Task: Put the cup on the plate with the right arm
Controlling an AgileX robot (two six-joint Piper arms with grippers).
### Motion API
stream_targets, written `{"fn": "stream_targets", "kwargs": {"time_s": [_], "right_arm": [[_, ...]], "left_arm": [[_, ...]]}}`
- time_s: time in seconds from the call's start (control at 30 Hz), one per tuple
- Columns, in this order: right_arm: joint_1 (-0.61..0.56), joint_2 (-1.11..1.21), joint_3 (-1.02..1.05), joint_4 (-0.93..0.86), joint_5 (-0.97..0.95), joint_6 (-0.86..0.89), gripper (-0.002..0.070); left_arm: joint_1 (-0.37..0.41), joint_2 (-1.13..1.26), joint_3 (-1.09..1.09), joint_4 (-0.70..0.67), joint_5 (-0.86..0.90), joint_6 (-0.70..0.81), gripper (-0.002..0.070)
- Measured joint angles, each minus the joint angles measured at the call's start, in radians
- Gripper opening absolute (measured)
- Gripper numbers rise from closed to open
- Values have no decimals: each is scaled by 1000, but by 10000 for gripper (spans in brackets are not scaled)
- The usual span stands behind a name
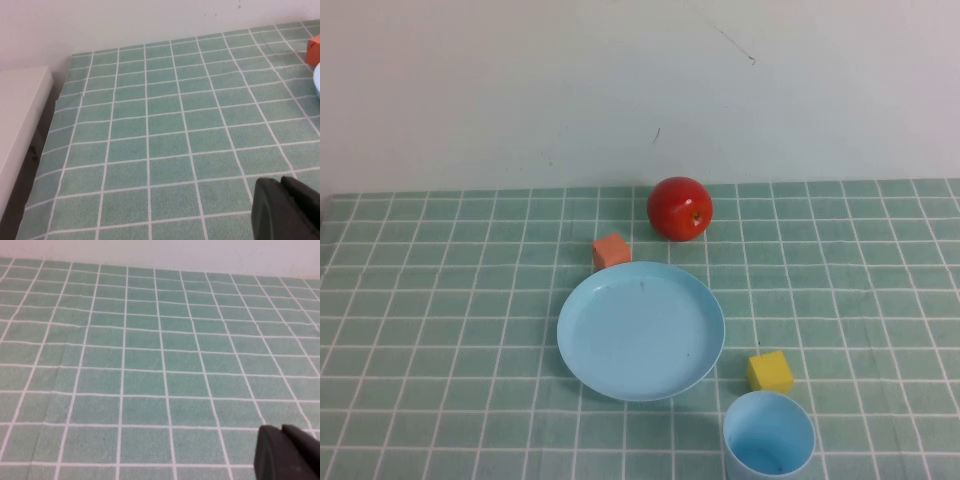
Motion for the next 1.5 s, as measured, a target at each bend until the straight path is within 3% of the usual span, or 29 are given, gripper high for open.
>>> {"fn": "stream_targets", "kwargs": {"time_s": [1.0, 1.2, 1.5], "right_arm": [[0, 0, 0, -3, 0, 0, -3], [0, 0, 2, -114, -8, 0, -3], [0, 0, 4, -135, -102, 0, -3]], "left_arm": [[0, 0, 0, 0, 0, 0, -3], [0, 0, 0, 0, 0, 0, -3], [0, 0, 0, 0, 0, 0, -3]]}}
